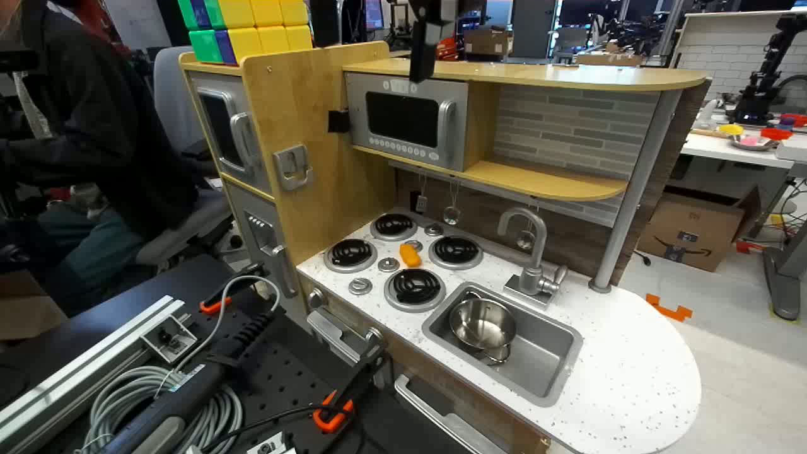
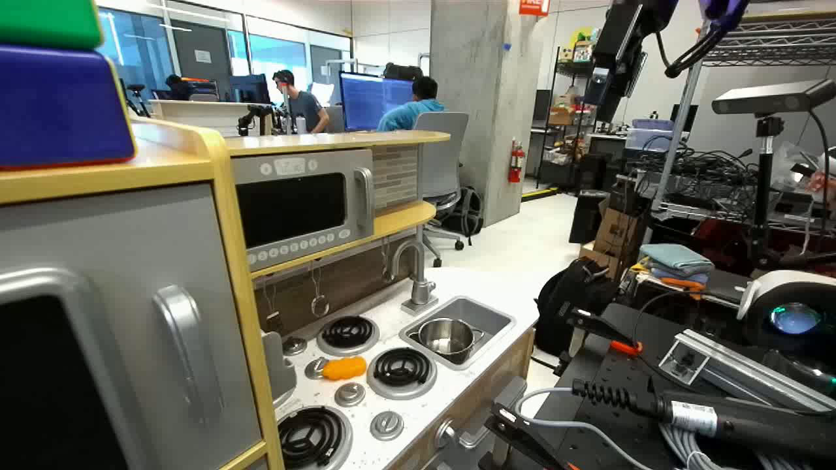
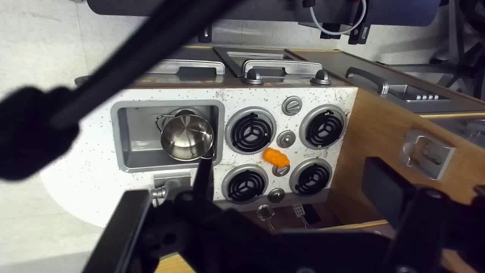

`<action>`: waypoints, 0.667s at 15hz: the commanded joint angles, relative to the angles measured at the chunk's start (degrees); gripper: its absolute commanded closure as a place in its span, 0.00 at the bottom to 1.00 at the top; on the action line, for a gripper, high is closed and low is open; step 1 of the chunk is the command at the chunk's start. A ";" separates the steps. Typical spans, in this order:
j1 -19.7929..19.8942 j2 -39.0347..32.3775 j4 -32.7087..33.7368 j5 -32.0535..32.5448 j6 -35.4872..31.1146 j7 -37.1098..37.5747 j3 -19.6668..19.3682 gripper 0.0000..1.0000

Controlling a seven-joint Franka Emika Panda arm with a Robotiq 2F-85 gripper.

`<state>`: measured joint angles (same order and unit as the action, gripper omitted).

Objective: Pick the yellow object on the stove and put it in the pot

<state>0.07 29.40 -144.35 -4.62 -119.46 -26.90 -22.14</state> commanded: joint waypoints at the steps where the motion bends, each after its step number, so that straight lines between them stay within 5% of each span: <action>1: 1.90 -0.38 0.12 -1.07 0.20 -0.85 1.75 0.00; 10: 1.39 -0.38 -0.63 -1.23 -0.82 -1.15 2.25 0.00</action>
<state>0.14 29.41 -144.36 -4.63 -119.46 -26.90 -21.99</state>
